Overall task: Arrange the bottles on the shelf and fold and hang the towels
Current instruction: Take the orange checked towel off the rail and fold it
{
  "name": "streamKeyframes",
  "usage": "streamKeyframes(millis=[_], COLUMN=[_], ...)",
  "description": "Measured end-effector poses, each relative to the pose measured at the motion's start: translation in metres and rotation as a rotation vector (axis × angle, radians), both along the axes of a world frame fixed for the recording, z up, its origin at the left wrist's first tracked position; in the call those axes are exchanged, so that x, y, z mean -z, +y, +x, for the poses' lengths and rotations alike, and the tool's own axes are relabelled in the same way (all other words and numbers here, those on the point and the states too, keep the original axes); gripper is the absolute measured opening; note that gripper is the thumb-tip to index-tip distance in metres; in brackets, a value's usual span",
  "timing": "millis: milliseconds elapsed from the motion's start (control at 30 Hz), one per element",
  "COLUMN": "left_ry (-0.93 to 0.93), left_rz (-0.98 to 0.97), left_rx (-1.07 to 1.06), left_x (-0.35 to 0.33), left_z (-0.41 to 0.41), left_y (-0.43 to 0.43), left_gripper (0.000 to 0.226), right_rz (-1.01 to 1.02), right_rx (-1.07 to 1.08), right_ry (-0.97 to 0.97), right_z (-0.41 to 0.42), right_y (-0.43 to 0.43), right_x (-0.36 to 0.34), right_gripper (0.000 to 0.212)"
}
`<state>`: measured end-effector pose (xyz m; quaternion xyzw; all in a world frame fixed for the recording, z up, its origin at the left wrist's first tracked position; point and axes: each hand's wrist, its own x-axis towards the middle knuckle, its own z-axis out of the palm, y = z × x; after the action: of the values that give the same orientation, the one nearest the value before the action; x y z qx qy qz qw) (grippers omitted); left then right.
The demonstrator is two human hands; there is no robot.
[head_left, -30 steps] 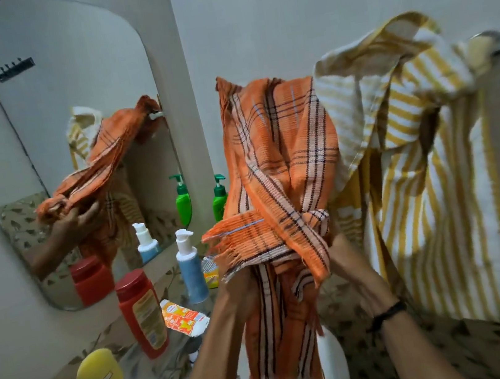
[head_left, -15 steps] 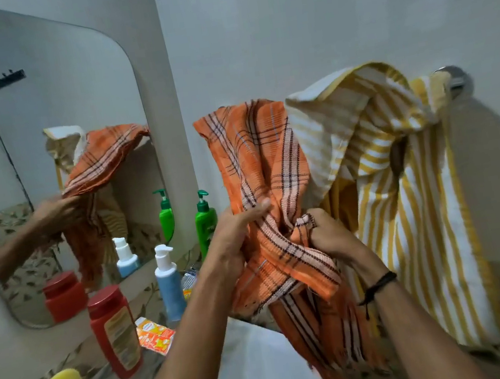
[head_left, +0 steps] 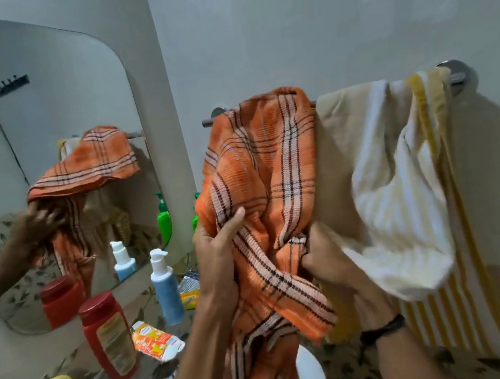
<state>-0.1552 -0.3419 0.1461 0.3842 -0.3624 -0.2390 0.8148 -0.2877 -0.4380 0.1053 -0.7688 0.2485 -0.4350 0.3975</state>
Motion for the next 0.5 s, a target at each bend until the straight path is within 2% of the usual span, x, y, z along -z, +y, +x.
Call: streamKeyframes(millis=[67, 167, 233, 300, 400, 500], left_ry=[-0.030, -0.067, -0.089, -0.087, -0.059, 0.005], left_rz=[0.001, 0.025, 0.027, 0.036, 0.033, -0.015], left_rx=[0.043, 0.130, 0.187, 0.225, 0.289, 0.351], left_x=[-0.004, -0.009, -0.011, -0.014, -0.020, -0.024], left_z=[-0.005, -0.011, -0.013, -0.016, -0.028, -0.040], left_y=[0.007, 0.013, 0.015, 0.018, 0.026, 0.033], left_gripper=[0.028, 0.024, 0.039, 0.063, 0.085, 0.065], right_rz=[0.045, 0.119, 0.158, 0.178, 0.166, 0.052], right_rx=[0.033, 0.030, 0.060, 0.087, 0.125, 0.157], right_ry=[-0.012, -0.229, -0.344, -0.423, -0.440, -0.416], right_z=[-0.005, -0.013, -0.020, -0.030, -0.045, -0.064], right_y=[0.009, 0.024, 0.036, 0.044, 0.056, 0.069], right_x=[-0.005, -0.011, -0.015, -0.015, -0.012, -0.011], right_gripper=[0.042, 0.055, 0.053, 0.048, 0.061, 0.070])
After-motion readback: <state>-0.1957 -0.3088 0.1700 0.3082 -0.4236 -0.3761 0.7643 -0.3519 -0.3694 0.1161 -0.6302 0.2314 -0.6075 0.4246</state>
